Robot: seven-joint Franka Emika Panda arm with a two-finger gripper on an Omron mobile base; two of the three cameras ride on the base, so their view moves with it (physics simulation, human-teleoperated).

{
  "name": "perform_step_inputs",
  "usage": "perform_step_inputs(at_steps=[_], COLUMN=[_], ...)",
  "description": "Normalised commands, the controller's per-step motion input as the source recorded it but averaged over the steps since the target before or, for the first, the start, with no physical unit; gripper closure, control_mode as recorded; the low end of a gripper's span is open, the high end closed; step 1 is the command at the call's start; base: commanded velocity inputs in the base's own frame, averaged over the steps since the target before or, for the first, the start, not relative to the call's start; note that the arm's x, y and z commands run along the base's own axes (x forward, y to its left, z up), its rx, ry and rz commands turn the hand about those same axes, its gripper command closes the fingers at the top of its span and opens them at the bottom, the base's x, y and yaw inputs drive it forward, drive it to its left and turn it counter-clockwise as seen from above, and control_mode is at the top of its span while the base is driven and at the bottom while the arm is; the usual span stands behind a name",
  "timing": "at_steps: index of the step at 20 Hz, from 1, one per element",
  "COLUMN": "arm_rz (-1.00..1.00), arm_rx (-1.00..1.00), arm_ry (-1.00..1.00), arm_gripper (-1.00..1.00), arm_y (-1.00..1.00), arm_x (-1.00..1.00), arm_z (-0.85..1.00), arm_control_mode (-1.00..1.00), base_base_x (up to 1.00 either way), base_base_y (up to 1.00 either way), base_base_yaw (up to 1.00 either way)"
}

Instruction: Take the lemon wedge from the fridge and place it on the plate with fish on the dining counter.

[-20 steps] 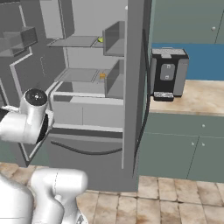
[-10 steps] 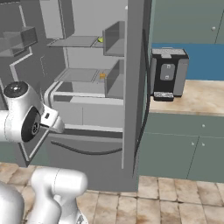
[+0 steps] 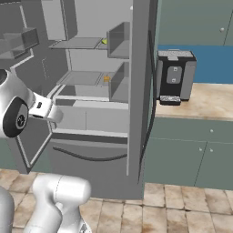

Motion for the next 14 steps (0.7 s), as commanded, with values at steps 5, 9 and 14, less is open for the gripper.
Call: perform_step_inputs(at_steps=[5,9,14], arm_rz=[0.0,0.0,0.0], arm_rx=[0.0,0.01,0.01], arm_ry=[0.0,-0.05,0.0], arm_gripper=[-1.0,-1.0,-1.0], arm_y=[0.0,0.0,-0.06], arm_x=[0.0,0.0,0.0], arm_z=[0.21,0.53,0.19], arm_control_mode=[-1.0,-1.0,-1.0], base_base_x=[0.0,0.0,0.0], base_base_y=[0.0,0.0,0.0], base_base_yaw=[0.0,0.0,0.0])
